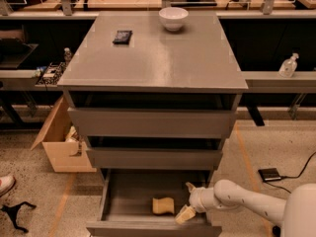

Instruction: Pick sponge from bottom drawer and place on counter

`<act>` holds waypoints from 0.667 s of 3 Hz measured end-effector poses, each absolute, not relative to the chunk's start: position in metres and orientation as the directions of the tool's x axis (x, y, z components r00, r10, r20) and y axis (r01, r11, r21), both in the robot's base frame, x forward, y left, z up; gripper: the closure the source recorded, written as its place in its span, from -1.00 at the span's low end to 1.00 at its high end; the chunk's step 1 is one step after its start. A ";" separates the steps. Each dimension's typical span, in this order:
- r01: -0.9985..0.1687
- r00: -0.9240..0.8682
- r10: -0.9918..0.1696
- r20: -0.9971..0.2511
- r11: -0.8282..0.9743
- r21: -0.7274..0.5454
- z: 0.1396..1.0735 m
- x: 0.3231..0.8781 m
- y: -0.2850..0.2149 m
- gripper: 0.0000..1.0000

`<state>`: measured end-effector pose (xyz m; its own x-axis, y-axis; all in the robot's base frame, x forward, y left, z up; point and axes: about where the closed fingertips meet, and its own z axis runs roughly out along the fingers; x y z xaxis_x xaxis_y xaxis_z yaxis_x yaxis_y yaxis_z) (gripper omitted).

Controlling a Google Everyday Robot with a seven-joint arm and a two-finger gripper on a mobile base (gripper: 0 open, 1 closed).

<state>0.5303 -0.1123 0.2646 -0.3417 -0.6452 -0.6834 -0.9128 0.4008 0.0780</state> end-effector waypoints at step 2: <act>-0.878 -0.395 -0.618 -0.680 0.471 0.082 0.225 0.548 -0.107 -1.00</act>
Offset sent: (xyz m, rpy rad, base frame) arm 0.0155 0.0044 -0.0328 -0.0018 0.0057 -0.0647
